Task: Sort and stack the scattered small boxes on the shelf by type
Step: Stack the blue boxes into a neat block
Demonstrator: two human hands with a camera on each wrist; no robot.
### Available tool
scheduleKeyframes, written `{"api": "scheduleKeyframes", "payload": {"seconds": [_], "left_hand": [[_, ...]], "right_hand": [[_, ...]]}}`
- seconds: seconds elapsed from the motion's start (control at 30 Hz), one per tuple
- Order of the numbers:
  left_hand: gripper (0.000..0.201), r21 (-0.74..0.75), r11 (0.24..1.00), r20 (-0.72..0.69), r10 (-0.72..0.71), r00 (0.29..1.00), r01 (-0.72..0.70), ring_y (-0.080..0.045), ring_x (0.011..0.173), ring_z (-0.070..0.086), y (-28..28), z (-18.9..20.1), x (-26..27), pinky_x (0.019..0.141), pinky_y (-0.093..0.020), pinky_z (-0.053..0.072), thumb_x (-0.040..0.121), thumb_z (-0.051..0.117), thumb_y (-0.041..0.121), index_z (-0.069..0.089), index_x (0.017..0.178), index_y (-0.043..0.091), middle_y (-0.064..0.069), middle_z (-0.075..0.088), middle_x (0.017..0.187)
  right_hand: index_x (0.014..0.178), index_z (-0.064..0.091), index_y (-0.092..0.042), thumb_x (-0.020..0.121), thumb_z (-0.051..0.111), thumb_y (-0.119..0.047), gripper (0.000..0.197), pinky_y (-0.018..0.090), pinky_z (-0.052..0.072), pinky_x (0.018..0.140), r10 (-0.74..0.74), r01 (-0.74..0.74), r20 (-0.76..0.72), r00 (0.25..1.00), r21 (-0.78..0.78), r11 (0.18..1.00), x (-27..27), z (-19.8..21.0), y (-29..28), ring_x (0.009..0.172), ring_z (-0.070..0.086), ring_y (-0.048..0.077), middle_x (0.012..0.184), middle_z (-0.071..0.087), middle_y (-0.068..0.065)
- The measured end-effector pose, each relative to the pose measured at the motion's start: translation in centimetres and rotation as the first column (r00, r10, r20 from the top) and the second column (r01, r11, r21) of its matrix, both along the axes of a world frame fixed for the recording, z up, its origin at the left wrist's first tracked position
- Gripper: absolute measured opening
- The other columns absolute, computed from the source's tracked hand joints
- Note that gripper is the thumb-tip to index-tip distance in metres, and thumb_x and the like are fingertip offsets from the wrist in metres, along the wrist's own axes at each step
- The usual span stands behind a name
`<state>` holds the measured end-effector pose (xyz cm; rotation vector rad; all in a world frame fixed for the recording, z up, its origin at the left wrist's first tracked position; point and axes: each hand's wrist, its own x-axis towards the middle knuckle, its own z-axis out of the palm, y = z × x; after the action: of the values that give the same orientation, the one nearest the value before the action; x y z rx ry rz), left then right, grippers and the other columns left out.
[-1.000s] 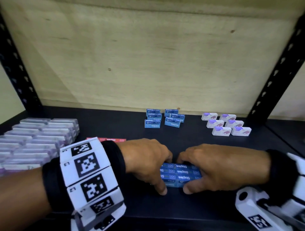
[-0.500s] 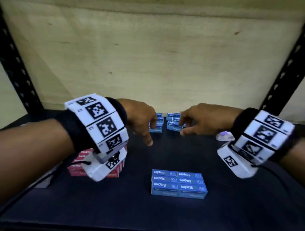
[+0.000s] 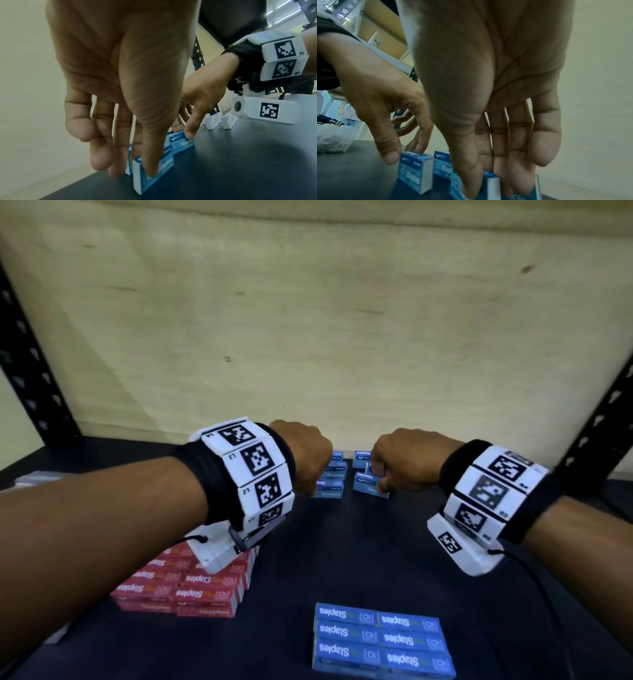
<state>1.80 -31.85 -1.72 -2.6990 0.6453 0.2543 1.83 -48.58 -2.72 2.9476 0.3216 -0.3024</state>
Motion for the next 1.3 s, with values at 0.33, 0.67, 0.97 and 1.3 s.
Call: {"api": "scheduleKeyframes", "payload": {"seconds": [0.33, 0.67, 0.97, 1.3], "left_hand": [[0.020, -0.031, 0.998, -0.061, -0.057, 0.996, 0.055, -0.021, 0.080, 0.059, -0.1, 0.6, -1.2, 0.064, -0.030, 0.044, 0.087, 0.071, 0.028, 0.072, 0.104, 0.016, -0.001, 0.068, 0.101], [0.021, -0.050, 0.978, -0.163, -0.210, 0.964, 0.204, -0.017, 0.094, 0.063, 0.9, 0.8, -7.6, 0.069, -0.026, 0.045, 0.092, 0.064, 0.033, 0.071, 0.106, 0.019, 0.004, 0.070, 0.101], [0.019, -0.194, 0.971, -0.245, -0.187, 0.951, 0.141, -0.009, 0.078, 0.060, 2.5, 0.8, -10.8, 0.075, -0.025, 0.052, 0.085, 0.072, 0.035, 0.071, 0.101, 0.023, 0.012, 0.063, 0.078], [0.015, -0.264, 0.959, -0.311, -0.189, 0.931, 0.107, 0.003, 0.071, 0.057, 2.8, 0.9, -11.3, 0.074, -0.018, 0.048, 0.094, 0.057, 0.030, 0.071, 0.101, 0.028, 0.015, 0.072, 0.089]], "right_hand": [[0.095, 0.067, -0.021, 0.085, 0.072, -0.036, 0.019, 0.031, 0.048, 0.071, 0.066, -0.065, -0.005, 0.998, 0.058, 0.996, -3.1, 0.4, -0.4, 0.083, 0.064, 0.021, 0.088, 0.067, -0.003], [0.086, 0.067, -0.029, 0.081, 0.073, -0.040, 0.014, 0.025, 0.051, 0.071, 0.128, -0.117, -0.048, 0.991, 0.183, 0.976, -10.6, 0.1, -2.1, 0.071, 0.062, 0.002, 0.081, 0.071, -0.014], [0.097, 0.069, -0.027, 0.088, 0.067, -0.038, 0.014, 0.012, 0.044, 0.061, 0.165, -0.132, -0.110, 0.980, 0.260, 0.957, -14.5, 0.1, -3.1, 0.061, 0.057, -0.006, 0.076, 0.068, -0.016], [0.097, 0.068, -0.030, 0.095, 0.058, -0.032, 0.011, 0.019, 0.052, 0.074, 0.157, -0.104, -0.142, 0.977, 0.324, 0.940, -15.4, 0.3, -2.7, 0.072, 0.064, -0.003, 0.084, 0.075, -0.010]]}}
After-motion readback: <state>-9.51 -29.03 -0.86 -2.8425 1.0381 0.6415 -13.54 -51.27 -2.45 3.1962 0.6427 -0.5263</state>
